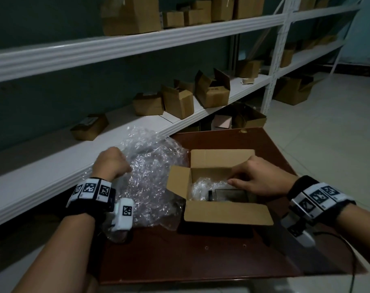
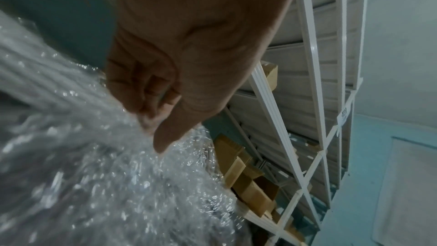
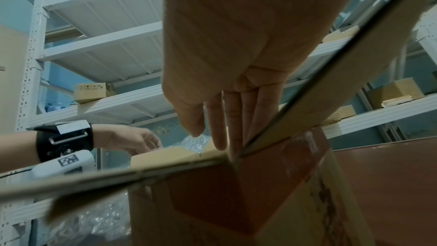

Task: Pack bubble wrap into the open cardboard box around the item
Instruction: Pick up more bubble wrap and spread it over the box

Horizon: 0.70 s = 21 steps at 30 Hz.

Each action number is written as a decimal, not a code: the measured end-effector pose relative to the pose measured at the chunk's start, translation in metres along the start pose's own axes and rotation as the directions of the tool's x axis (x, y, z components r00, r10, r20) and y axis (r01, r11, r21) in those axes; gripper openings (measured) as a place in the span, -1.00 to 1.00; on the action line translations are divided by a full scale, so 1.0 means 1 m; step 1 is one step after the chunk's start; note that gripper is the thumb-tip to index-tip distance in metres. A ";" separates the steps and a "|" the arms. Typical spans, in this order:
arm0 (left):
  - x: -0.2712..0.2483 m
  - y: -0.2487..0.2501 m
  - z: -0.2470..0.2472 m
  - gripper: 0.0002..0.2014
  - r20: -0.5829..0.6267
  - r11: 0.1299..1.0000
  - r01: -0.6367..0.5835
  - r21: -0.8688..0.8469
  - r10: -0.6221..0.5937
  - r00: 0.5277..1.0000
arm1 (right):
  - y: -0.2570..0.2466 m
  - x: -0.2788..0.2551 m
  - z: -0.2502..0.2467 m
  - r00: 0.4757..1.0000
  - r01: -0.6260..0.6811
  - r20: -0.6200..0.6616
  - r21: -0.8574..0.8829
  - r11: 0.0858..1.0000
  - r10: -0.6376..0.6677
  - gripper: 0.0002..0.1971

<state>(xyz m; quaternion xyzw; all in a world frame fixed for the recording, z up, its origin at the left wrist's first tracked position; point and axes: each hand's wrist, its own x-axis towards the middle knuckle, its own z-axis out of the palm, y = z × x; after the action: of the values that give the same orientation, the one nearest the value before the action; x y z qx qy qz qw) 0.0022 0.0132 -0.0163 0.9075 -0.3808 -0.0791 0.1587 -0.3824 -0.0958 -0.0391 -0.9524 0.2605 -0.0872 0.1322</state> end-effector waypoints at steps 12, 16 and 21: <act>-0.014 0.023 -0.036 -0.86 -0.430 0.793 -0.516 -0.324 0.362 0.827 | 0.003 0.002 0.002 0.999 0.006 -0.034 -0.004 1.000 -0.006 -0.77; -0.024 0.037 -0.044 -0.86 -0.594 0.678 -0.664 -0.315 0.405 0.695 | 0.002 0.003 0.003 0.999 0.017 -0.047 -0.015 1.000 -0.017 -0.79; -0.030 0.043 -0.048 -0.86 -0.725 0.629 -0.731 -0.266 0.369 0.582 | 0.001 0.002 0.003 0.999 0.018 -0.050 -0.021 1.000 -0.019 -0.78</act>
<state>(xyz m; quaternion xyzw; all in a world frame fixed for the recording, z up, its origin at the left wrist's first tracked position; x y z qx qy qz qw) -0.0346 0.0177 0.0444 0.6221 -0.5439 0.1689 0.5372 -0.3801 -0.0973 -0.0416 -0.9536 0.2560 -0.1094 0.1151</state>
